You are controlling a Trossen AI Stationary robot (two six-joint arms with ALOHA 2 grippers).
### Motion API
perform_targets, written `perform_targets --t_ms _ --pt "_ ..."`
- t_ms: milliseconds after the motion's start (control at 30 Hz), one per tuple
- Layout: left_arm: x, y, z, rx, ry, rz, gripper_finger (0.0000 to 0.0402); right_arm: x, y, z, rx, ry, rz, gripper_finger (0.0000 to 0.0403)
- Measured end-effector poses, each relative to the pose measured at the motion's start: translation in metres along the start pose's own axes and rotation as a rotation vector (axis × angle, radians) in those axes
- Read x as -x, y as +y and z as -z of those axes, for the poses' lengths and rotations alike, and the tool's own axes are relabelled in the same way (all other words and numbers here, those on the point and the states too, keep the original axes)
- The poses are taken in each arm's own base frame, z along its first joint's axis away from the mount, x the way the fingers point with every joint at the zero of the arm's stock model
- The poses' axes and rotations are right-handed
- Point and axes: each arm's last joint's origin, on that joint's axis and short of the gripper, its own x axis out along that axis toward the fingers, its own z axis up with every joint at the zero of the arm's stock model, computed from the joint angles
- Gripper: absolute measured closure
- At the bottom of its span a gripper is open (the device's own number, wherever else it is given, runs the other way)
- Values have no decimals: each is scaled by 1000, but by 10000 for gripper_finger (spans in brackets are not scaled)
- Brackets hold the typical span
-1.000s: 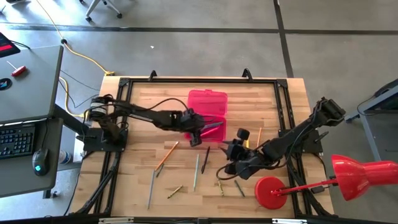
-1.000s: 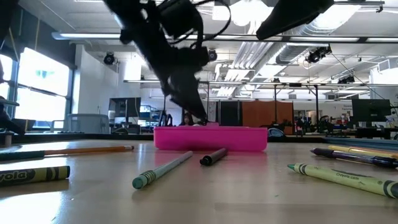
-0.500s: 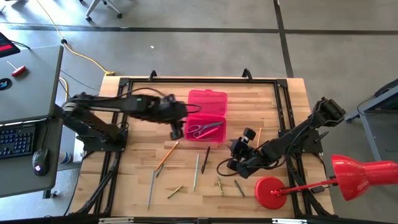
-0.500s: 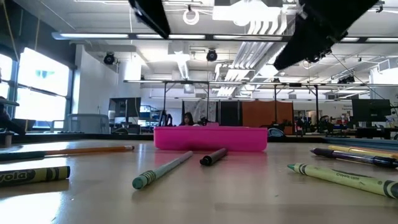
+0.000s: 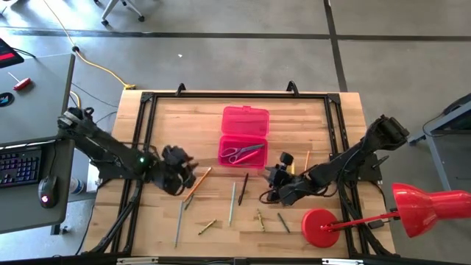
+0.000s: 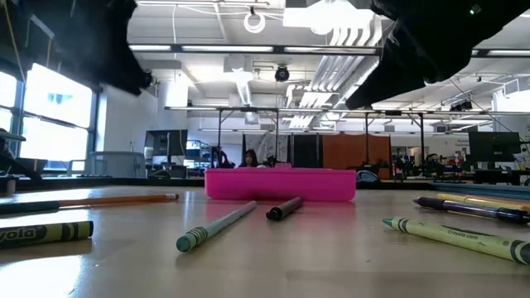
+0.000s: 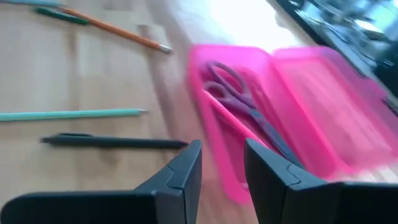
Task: Pick & place school supplies into a supply box
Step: Put the left yellow pencil into the pink supply box
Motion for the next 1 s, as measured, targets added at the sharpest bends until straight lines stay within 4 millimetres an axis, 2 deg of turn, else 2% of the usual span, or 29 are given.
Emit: perform_targets --t_ms 133,367,667,1000 --pt "-17 -2 26 92 -24 89 218 -6 -1 -1 5 -57 -71 304" --pt "-40 4 53 68 -54 16 218 -8 -1 -4 37 -101 -96 304" --pt "-55 1 69 23 -28 -44 218 -8 -1 -3 51 -102 -95 304" --pt "-81 -11 93 20 -12 -41 218 -8 0 -9 119 -150 -106 304"
